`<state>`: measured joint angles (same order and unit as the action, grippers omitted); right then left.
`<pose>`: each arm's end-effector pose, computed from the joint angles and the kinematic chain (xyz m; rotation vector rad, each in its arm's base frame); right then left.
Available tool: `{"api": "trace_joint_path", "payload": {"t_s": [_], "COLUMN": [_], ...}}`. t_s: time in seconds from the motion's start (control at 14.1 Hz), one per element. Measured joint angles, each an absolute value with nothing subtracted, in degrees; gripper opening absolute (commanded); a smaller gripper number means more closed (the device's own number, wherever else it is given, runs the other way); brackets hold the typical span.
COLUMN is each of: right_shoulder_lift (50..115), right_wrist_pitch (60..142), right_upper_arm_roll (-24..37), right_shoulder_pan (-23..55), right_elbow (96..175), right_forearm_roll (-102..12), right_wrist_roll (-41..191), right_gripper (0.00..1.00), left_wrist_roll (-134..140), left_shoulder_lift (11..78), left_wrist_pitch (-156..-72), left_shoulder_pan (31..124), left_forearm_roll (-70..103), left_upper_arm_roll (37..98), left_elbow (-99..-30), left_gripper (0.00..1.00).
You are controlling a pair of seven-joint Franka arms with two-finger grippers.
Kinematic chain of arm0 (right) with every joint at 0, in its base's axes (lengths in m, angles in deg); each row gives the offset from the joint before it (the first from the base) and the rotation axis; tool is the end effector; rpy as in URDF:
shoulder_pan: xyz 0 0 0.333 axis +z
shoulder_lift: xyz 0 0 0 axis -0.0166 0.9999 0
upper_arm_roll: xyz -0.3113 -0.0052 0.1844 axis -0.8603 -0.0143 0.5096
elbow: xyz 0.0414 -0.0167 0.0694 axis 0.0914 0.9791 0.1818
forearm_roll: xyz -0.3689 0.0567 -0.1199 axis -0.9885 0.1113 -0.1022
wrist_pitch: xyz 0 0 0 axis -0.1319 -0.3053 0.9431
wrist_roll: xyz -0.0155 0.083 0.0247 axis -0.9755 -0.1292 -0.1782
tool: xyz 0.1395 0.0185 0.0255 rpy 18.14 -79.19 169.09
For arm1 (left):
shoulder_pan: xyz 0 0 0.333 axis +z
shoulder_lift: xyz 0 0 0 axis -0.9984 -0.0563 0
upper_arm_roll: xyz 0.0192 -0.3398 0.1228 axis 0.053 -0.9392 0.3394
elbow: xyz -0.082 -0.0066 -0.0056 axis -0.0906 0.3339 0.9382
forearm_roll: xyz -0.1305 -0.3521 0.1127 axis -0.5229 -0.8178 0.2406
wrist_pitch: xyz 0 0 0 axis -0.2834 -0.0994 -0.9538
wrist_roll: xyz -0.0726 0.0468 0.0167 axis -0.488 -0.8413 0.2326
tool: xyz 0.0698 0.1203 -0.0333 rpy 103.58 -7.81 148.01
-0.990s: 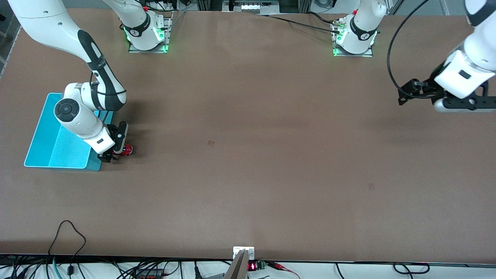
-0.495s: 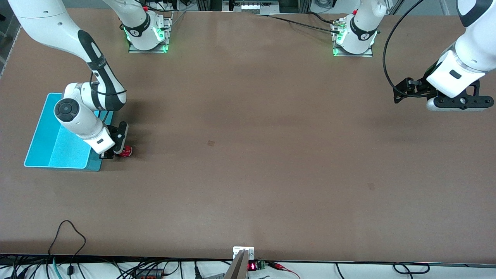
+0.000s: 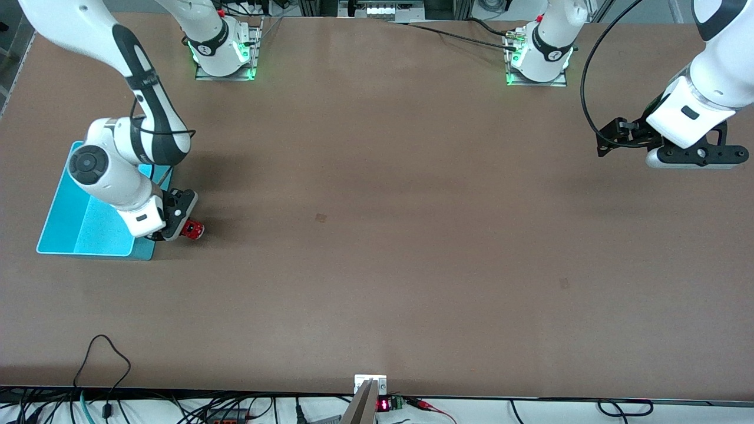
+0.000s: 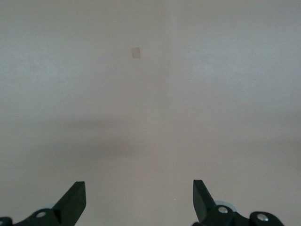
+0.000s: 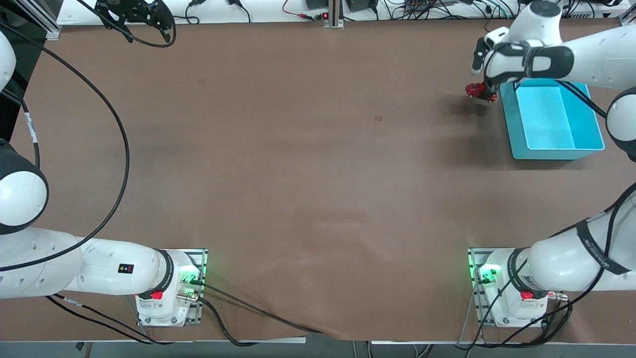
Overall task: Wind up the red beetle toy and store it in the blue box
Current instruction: 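Lift the car and lower it into the cyan box with the right gripper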
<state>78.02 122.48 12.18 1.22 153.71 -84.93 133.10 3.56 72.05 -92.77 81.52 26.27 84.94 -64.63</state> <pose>0.6147 0.0215 0.2956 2.5752 1.7163 0.0141 0.5405 -0.0570 0.5829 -3.1232 -0.0137 0.0581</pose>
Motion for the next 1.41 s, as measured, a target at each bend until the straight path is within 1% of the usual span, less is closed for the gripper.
{"api": "trace_joint_path", "payload": {"t_s": [0.14,0.28,0.57,0.71,0.85,0.99,1.27,1.41], "right_shoulder_lift": [74.3,70.9,67.1,66.7,67.3,68.9,72.6,73.9], "right_wrist_pitch": [117.8,116.0,108.6,106.9,106.6,107.1,114.5,116.9], "right_upper_arm_roll": [11.8,9.9,2.0,-2.0,-5.4,-7.5,-9.5,-10.0], "right_shoulder_pan": [1.3,1.2,0.8,0.7,0.6,0.5,0.4,0.4], "right_elbow": [152.0,151.8,152.0,152.4,153.5,155.5,159.9,161.5], "right_forearm_roll": [-83.1,-82.7,-82.6,-82.6,-82.5,-82.5,-82.5,-82.5], "right_wrist_roll": [128.0,121.2,110.1,105.0,98.1,93.0,89.2,88.7], "right_gripper": [0.00,0.00,0.00,0.00,0.00,0.00,0.00,0.00], "left_wrist_roll": [3.6,3.6,3.6,3.6,3.6,3.6,3.6,3.6], "left_shoulder_lift": [72.1,72.1,72.1,72.1,72.1,72.0,72.1,72.1], "left_wrist_pitch": [-92.8,-92.8,-92.8,-92.8,-92.8,-92.8,-92.8,-92.8], "left_shoulder_pan": [81.5,81.5,81.5,81.5,81.5,81.5,81.5,81.4], "left_forearm_roll": [26.3,26.3,26.3,26.3,26.3,26.3,26.3,26.3], "left_upper_arm_roll": [84.9,84.9,84.9,84.9,84.9,84.9,84.9,84.8], "left_elbow": [-64.6,-64.6,-64.6,-64.6,-64.6,-64.6,-64.5,-64.5], "left_gripper": [1.00,1.00,1.00,1.00,1.00,1.00,1.00,1.00]}}
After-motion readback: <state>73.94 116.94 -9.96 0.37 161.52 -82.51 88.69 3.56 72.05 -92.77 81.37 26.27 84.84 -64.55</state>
